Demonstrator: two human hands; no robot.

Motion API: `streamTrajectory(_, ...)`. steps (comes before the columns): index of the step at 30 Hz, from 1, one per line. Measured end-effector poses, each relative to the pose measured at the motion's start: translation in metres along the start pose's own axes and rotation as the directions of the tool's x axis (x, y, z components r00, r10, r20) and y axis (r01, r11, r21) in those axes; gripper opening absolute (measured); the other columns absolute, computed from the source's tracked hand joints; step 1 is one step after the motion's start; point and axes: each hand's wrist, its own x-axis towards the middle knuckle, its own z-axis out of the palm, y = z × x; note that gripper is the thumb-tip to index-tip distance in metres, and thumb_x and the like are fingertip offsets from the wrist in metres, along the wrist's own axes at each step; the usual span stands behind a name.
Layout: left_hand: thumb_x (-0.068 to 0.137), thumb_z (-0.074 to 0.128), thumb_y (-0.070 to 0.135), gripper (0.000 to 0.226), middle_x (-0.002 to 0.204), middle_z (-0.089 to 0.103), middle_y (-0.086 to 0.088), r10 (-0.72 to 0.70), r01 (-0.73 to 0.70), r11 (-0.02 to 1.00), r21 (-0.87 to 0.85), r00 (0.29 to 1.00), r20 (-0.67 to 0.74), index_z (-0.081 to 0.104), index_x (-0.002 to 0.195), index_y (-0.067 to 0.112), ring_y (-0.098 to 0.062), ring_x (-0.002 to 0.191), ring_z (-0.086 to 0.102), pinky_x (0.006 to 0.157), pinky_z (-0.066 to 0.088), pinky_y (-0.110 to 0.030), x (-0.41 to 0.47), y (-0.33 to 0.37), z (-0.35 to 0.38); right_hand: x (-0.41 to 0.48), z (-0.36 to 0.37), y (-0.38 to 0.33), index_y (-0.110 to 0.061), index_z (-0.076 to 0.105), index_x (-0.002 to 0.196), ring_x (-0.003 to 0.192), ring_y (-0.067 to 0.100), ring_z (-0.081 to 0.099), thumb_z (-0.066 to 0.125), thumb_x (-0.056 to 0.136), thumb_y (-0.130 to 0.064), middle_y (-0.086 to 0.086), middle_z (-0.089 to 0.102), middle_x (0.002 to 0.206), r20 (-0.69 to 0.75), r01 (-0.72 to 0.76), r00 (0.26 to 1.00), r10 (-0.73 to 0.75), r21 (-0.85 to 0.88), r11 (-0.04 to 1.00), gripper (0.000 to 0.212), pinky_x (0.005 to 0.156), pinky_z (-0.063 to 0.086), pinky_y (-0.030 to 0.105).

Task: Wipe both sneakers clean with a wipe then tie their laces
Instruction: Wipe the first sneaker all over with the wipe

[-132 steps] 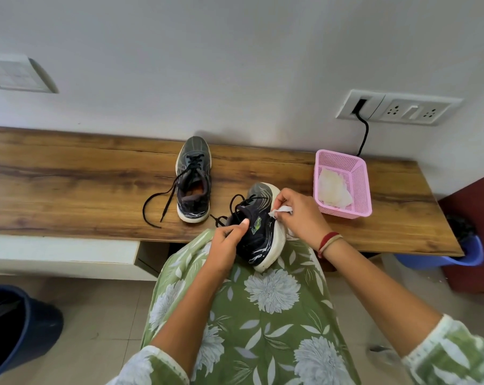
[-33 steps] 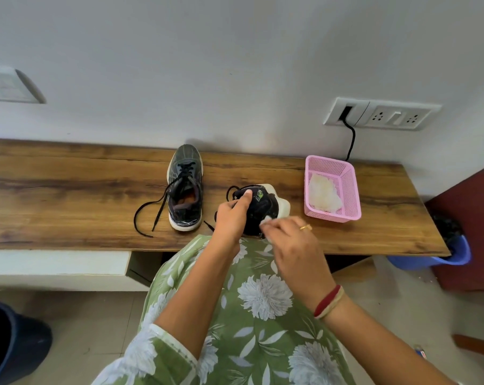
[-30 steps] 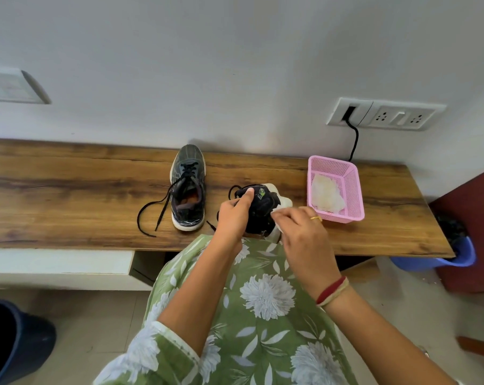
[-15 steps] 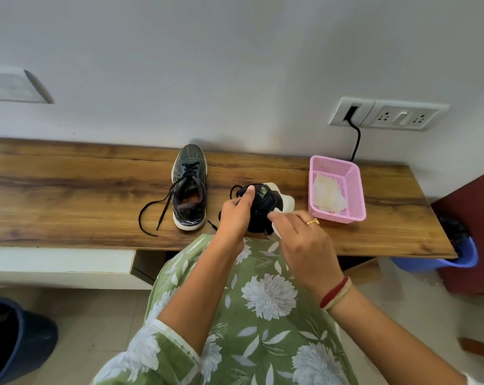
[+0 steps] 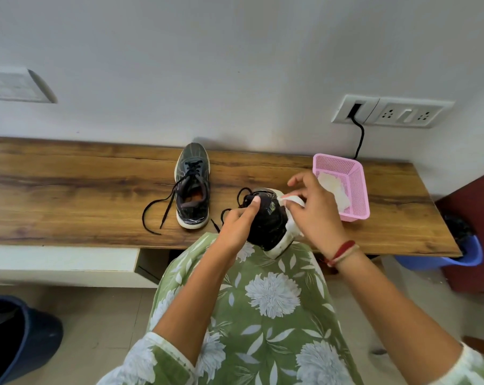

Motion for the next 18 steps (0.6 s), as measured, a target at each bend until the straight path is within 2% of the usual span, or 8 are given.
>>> streamTrajectory(2,0.088,0.046,0.065,0.064,0.088,0.067,-0.012,0.034,-0.034,0.999,-0.021,0.999,-0.016,0.066,0.088,0.004,-0.019,0.084,0.061,0.079,0.045,-0.03,-0.001,0.0,-0.002,-0.003,0.008,0.003,-0.022,0.049,0.099,0.081,0.014,0.062,0.066,0.082,-0.008,0.001,0.066,0.088,0.065,0.006,0.998,-0.002,-0.071,0.997,0.028,0.067,0.048,0.018)
streamTrajectory(4,0.082,0.048,0.071,0.067,0.081,0.057,-0.012,0.05,-0.052,0.998,-0.045,0.998,-0.04,0.064,0.086,0.006,-0.02,0.078,0.052,0.074,0.039,-0.033,-0.001,0.0,-0.006,-0.016,0.015,-0.002,-0.021,0.049,0.099,0.077,0.016,0.062,0.064,0.082,-0.006,0.001,0.065,0.085,0.049,0.073,0.996,-0.069,-0.096,0.993,0.026,0.065,0.052,0.032)
streamTrajectory(7,0.095,0.045,0.052,0.051,0.074,0.048,-0.01,0.062,-0.064,0.997,-0.044,0.997,-0.049,0.059,0.079,0.006,-0.019,0.071,0.044,0.063,0.033,-0.03,-0.002,0.005,-0.007,-0.04,0.027,-0.014,-0.021,0.049,0.104,0.076,0.013,0.06,0.06,0.085,-0.009,-0.001,0.064,0.088,0.078,0.194,0.98,-0.185,-0.135,0.972,0.025,0.066,0.052,0.031)
streamTrajectory(9,0.098,0.043,0.047,0.048,0.066,0.044,-0.006,0.085,-0.085,0.996,-0.02,0.996,-0.022,0.051,0.07,0.009,-0.016,0.065,0.042,0.06,0.032,-0.028,0.0,0.006,-0.005,-0.051,0.032,-0.016,-0.022,0.048,0.107,0.075,0.012,0.059,0.058,0.086,-0.009,-0.003,0.063,0.088,0.11,0.263,0.963,-0.246,-0.18,0.948,0.026,0.066,0.05,0.028)
streamTrajectory(11,0.098,0.041,0.048,0.055,0.07,0.055,-0.007,0.08,-0.08,0.997,-0.018,0.997,0.0,0.059,0.076,0.001,-0.016,0.068,0.051,0.065,0.038,-0.027,0.002,0.005,-0.004,-0.045,0.027,-0.012,-0.018,0.05,0.104,0.071,0.011,0.06,0.061,0.084,-0.004,-0.004,0.062,0.087,0.018,0.187,0.982,-0.186,-0.066,0.98,0.027,0.061,0.05,0.023)
streamTrajectory(14,0.097,0.04,0.053,0.064,0.096,0.071,-0.011,0.044,-0.044,0.999,-0.019,0.999,-0.009,0.067,0.098,-0.006,-0.017,0.093,0.063,0.086,0.046,-0.029,0.003,0.003,-0.005,-0.025,0.015,0.0,-0.014,0.05,0.101,0.075,0.012,0.063,0.065,0.081,-0.002,-0.004,0.061,0.086,-0.161,0.075,0.984,-0.072,0.014,0.997,0.028,0.062,0.051,0.019)
streamTrajectory(16,0.096,0.04,0.054,0.066,0.095,0.068,-0.01,0.044,-0.044,0.999,-0.013,0.999,0.003,0.065,0.1,-0.007,-0.016,0.092,0.061,0.087,0.044,-0.03,0.002,0.002,-0.005,-0.021,0.018,0.005,-0.017,0.048,0.101,0.077,0.014,0.062,0.066,0.081,-0.004,-0.002,0.062,0.086,-0.148,0.077,0.986,-0.082,-0.037,0.996,0.029,0.063,0.053,0.026)
streamTrajectory(18,0.096,0.04,0.054,0.067,0.086,0.061,-0.009,0.056,-0.056,0.998,-0.024,0.998,-0.002,0.063,0.1,-0.009,-0.017,0.083,0.055,0.08,0.041,-0.03,0.001,0.004,-0.005,-0.028,0.029,0.004,-0.022,0.045,0.098,0.073,0.015,0.059,0.064,0.082,-0.004,-0.001,0.061,0.084,-0.095,0.135,0.984,-0.148,-0.129,0.982,0.031,0.061,0.052,0.033)
